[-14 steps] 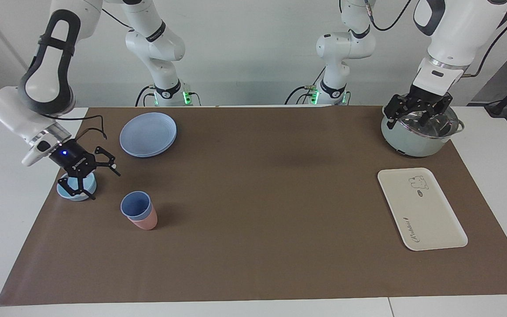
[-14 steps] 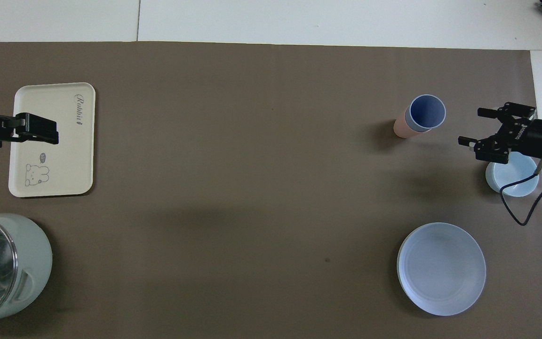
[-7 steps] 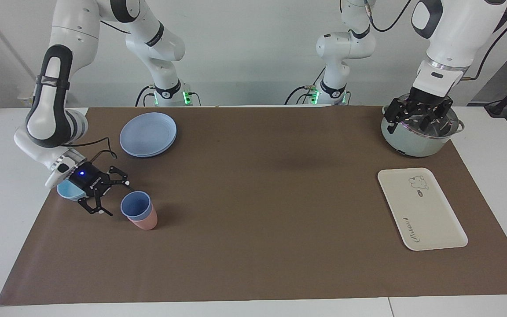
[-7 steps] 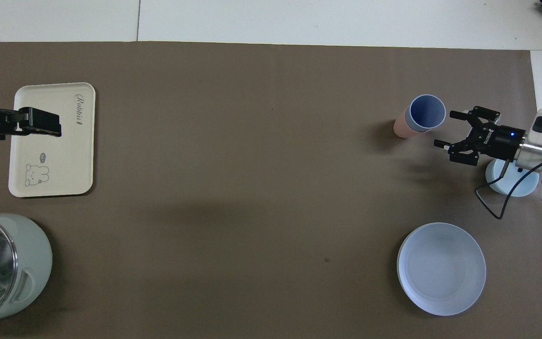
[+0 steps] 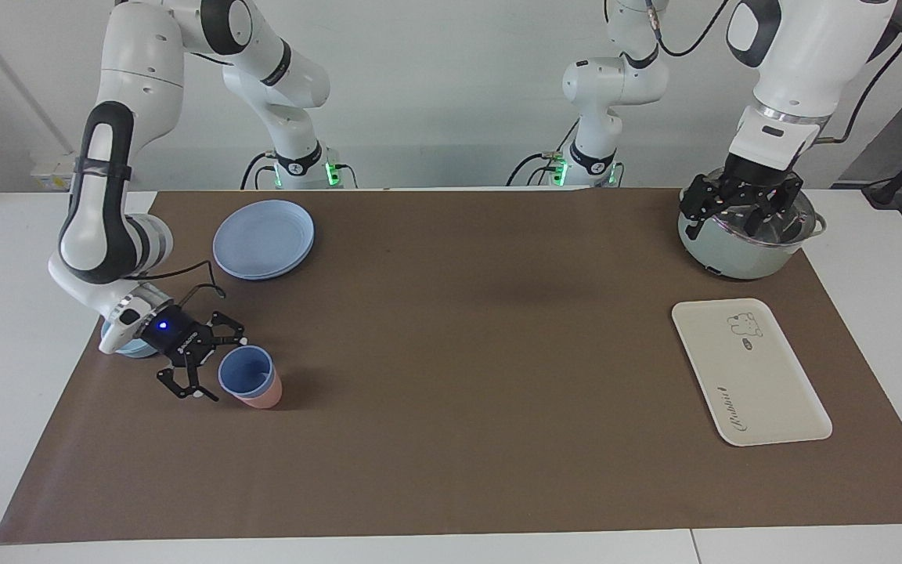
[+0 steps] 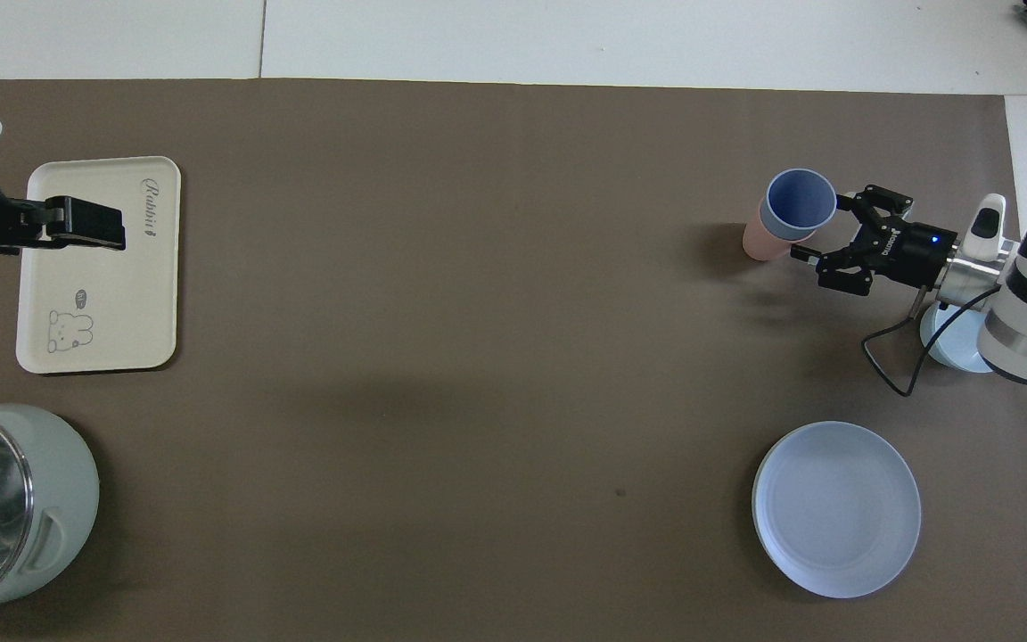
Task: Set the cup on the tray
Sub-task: 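Reach the right gripper to the nested pink and blue cups and grasp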
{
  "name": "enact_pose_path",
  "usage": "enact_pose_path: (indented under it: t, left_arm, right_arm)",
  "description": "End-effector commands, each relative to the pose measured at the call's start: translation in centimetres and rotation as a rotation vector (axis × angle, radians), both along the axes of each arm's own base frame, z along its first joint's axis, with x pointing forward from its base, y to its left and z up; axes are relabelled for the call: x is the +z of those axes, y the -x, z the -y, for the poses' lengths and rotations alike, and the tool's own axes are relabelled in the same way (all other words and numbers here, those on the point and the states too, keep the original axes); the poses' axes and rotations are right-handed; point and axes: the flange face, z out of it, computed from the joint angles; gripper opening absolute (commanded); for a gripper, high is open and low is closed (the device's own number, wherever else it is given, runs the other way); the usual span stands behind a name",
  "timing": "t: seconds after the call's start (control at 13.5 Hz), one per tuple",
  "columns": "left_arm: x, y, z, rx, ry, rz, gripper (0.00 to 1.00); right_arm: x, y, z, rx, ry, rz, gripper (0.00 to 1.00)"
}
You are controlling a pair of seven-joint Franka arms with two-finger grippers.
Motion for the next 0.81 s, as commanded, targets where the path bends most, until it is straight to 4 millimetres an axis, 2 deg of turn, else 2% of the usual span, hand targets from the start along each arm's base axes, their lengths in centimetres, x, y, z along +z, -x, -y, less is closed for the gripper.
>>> enact_pose_path:
  t: [0.0,0.37,0.59,0.67,0.74]
  left_arm:
    - [-0.1,0.4,0.2,0.007,0.013,0.018,1.0]
    - [0.0,0.2,0.3,0.008,0.015,0.03,1.0]
    - [0.0,0.2,0.3,0.008,0.015,0.03,1.0]
    - [0.0,0.2,0.3,0.008,0.015,0.03,1.0]
    - [0.0,0.2,0.3,0.008,0.015,0.031,1.0]
  right_arm:
    - [-0.8,-0.3,-0.8,-0.009,-0.005,0.028,1.0]
    - [-1.7,0.3,-2.0,-0.006,0.005,0.033,1.0]
    - [-2.2,0.3,-3.2,-0.023,0.019,0.044,1.0]
    - [-2.4,0.3,-4.3,-0.024,0.01,0.047,1.0]
    - [-2.4,0.3,-4.3,-0.03,0.005,0.049,0.97]
